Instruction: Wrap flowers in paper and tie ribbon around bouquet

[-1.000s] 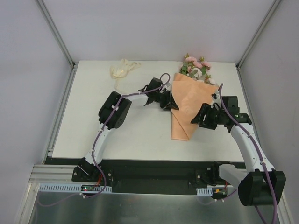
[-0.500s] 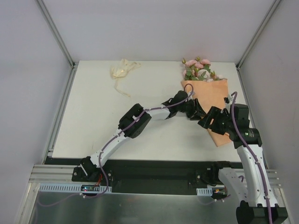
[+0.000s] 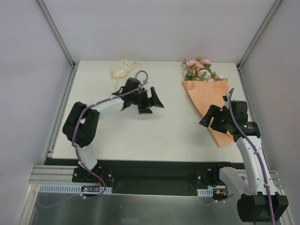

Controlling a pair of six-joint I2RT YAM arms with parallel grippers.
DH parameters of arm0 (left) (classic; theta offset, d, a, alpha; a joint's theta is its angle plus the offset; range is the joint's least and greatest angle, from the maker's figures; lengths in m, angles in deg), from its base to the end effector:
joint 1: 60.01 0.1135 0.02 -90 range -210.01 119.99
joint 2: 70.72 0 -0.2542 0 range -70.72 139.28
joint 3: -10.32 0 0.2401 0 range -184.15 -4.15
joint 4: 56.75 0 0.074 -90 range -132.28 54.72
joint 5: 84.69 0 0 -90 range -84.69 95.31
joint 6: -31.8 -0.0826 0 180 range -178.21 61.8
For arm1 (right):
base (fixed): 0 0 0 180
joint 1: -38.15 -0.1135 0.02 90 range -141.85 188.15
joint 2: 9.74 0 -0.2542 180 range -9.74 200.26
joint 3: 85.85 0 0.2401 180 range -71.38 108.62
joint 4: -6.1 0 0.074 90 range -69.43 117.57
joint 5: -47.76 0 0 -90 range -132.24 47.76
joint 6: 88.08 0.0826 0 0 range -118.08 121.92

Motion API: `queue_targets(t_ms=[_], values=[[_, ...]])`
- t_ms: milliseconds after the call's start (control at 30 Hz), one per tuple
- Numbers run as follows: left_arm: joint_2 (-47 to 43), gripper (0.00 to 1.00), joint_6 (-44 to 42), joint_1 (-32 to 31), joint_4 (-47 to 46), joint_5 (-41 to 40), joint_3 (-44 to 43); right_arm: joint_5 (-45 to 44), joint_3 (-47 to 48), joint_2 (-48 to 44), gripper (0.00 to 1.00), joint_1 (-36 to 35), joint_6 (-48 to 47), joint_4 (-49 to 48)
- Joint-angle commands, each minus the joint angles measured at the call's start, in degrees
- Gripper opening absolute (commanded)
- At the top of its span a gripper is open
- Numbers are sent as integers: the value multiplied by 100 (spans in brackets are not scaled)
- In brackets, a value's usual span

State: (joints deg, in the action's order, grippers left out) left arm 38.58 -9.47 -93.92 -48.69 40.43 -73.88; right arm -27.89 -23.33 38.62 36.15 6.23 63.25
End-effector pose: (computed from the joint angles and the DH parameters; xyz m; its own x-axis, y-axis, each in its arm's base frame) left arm 0.3386 -0.2849 0.1741 -0.9428 -0.1070 -0.3157 0.2234 0.4999 -0.8368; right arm 0.1957 0.0273 0.2572 -0.6957 0.0486 -0.7167 -0.1632 0.9610 0.2235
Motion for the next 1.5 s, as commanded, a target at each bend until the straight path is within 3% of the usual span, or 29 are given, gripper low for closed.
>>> queue_targets(t_ms=[0, 33, 167, 267, 300, 400, 567, 800, 833, 900, 933, 967, 1033, 1133, 1167, 1267, 1300, 1333, 1367, 1400, 1467], values=[[-1243, 95, -752, 1305, 1607, -1031, 837, 85, 397, 243, 73, -2, -247, -251], [-1305, 93, -655, 1821, 1713, -1172, 891, 112, 407, 288, 73, -2, -238, -260], [-799, 85, -364, 2775, 1863, -1455, 524, 279, 372, 359, 73, -46, -212, -339], [19, 79, -679, 2995, 2194, -1656, -512, 235, 398, 280, 73, -64, -247, -234], [257, 78, -733, 3022, 2449, -1953, -1228, 218, 398, 253, 73, -55, -256, -190], [978, 79, -918, 3031, 2952, -2437, -2260, 200, 398, 130, 74, -55, -265, -93], [1910, 70, -1059, 3040, 3532, -2738, -3388, 200, 389, -19, 74, -55, -256, -14], [2254, 39, -1181, 3031, 3612, -2483, -3670, 279, 547, 77, 74, -64, -203, -22], [2280, 27, -1208, 3013, 3604, -2439, -3661, 288, 565, 95, 73, -55, -203, -22], [2315, 16, -1313, 2996, 3603, -2290, -3661, 305, 600, 138, 74, -72, -194, -57], [2307, 2, -1348, 2978, 3621, -2255, -3635, 297, 600, 156, 74, -72, -177, -58], [2255, 0, -1383, 2952, 3638, -2211, -3591, 288, 609, 165, 74, -81, -185, -58], [1888, 0, -1375, 2856, 3612, -2237, -3197, 261, 591, 191, 74, -90, -177, -58], [1037, 0, -1393, 2198, 3507, -2465, -2241, 156, 486, 218, 74, -99, -159, -75], [754, 0, -1236, 1552, 3385, -2465, -1489, 139, 468, 227, 74, -108, -142, -101], [-266, 0, -797, 232, 2620, -2264, -335, 51, 380, 367, 74, -116, -150, -128], [-408, 0, -664, -669, 2419, -2202, -226, 42, 363, 402, 74, -116, -168, -137], [-566, 3, -567, -1026, 2321, -1923, -155, -11, 345, 446, 74, -125, -185, -145], [-637, 9, -488, -1326, 2251, -1877, -102, -28, 345, 533, 74, -117, -194, -137], [-690, 34, -505, -1772, 2224, -1868, -84, -29, 363, 595, 74, -125, -212, -145], [-935, 58, -714, -1751, 2215, -1649, 38, 41, 380, 718, 74, -125, -212, -163]])
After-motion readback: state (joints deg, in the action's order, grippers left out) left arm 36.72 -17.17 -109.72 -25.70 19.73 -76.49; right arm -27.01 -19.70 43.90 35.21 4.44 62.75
